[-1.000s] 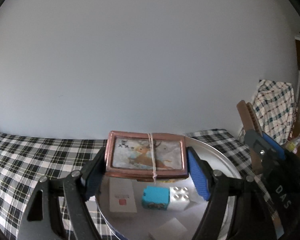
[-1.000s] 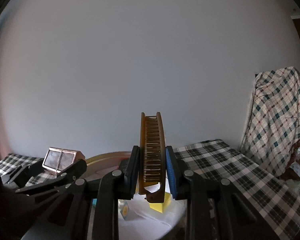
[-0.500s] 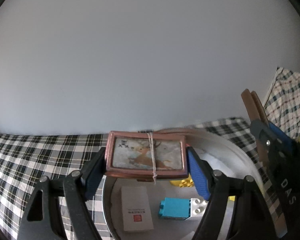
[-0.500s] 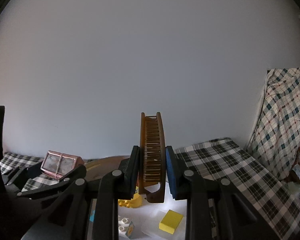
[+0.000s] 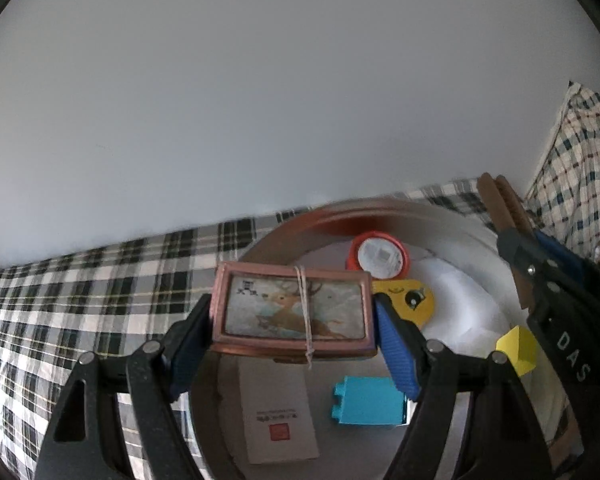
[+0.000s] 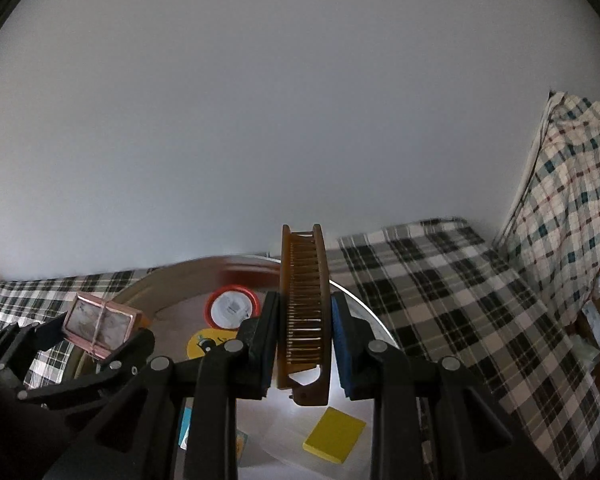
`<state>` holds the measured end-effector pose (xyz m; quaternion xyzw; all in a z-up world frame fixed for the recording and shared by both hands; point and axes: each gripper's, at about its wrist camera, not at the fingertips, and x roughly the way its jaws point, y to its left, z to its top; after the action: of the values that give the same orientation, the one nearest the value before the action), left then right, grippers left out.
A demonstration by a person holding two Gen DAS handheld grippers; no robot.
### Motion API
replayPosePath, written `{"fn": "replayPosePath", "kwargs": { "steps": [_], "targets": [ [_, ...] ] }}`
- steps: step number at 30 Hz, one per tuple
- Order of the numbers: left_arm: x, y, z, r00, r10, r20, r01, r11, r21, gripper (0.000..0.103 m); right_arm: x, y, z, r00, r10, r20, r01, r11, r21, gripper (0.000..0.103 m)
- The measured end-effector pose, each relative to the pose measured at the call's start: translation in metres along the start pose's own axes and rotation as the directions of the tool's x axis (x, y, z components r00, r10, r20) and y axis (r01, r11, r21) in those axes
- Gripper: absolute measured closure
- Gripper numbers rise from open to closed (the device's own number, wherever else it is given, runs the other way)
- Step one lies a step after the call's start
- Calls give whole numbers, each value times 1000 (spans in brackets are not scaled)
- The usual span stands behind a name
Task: Organize rigid objects
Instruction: 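Open both tools to drop the picture frame and comb into the tin, then withdraw both tools up and away from the tin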
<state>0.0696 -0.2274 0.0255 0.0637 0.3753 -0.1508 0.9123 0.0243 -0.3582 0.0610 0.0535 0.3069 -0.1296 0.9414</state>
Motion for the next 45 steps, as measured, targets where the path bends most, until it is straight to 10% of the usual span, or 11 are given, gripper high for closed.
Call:
{"fn": "replayPosePath", "kwargs": {
  "steps": [8,11,15,19,32,45],
  "targets": [
    [16,-2,0,995,-11,-102,10,1000,-7,24,22,-3,0,991,20,-129,-17,1000,24,75],
    [18,-7,2,989,-2,-147,6,1000,26,0,31,-6,-2,979,85,-183,-72,994,76,74],
    [28,-23,-1,976,56,-209,-30,992,122,1,35,-12,-4,969,119,-216,-91,987,134,21],
    [31,-26,-1,968,42,-247,-9,991,132,1,25,-18,-1,976,122,-179,-93,982,164,20],
    [-15,-18,-21,1000,-21,-18,22,998,55,0,-21,-39,-27,989,136,65,-148,954,261,19],
    [-41,-5,-48,982,51,183,-46,998,-31,0,-49,-34,-61,975,48,217,-100,967,233,19]
  ]
}}
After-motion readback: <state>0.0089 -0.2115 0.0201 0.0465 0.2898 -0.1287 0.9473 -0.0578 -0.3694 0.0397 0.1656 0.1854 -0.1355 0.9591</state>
